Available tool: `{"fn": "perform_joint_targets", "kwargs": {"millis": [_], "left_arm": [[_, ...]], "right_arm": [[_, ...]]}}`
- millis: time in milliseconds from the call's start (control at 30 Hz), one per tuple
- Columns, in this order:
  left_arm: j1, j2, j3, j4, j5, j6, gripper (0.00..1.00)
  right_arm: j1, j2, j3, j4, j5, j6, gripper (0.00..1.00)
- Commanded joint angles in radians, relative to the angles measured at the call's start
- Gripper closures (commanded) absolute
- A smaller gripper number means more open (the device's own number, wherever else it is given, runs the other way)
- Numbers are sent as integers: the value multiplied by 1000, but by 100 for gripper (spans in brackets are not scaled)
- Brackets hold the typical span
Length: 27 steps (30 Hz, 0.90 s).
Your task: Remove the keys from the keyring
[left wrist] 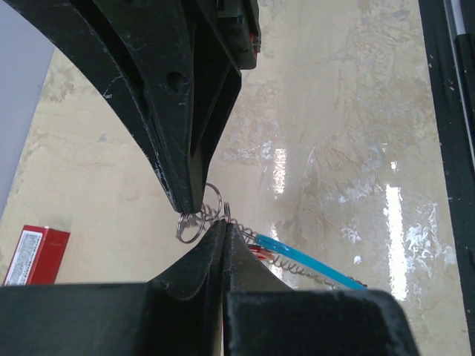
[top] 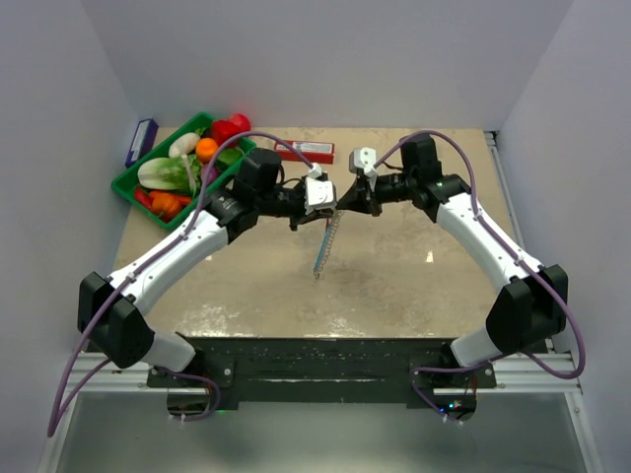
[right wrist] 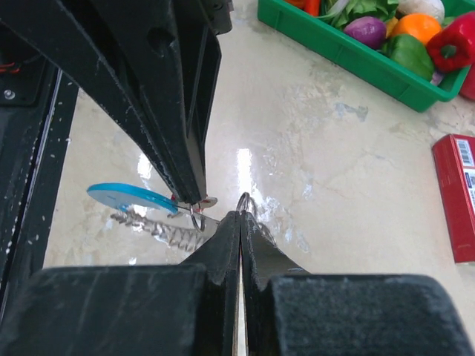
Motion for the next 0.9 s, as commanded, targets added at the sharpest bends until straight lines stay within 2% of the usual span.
{"fn": "perform_joint_targets", "kwargs": {"millis": [0, 533, 867], "left_arm": [[3, 10, 71, 34, 40, -61, 100], [1, 14, 91, 37, 43, -124, 100], [3, 3, 89, 40, 39, -130, 100]], "right_arm": [[-2, -41, 2, -55, 12, -83, 100], [-1, -95, 5, -24, 81, -65, 69], [-1, -133, -24, -20, 72, -84, 68]]}}
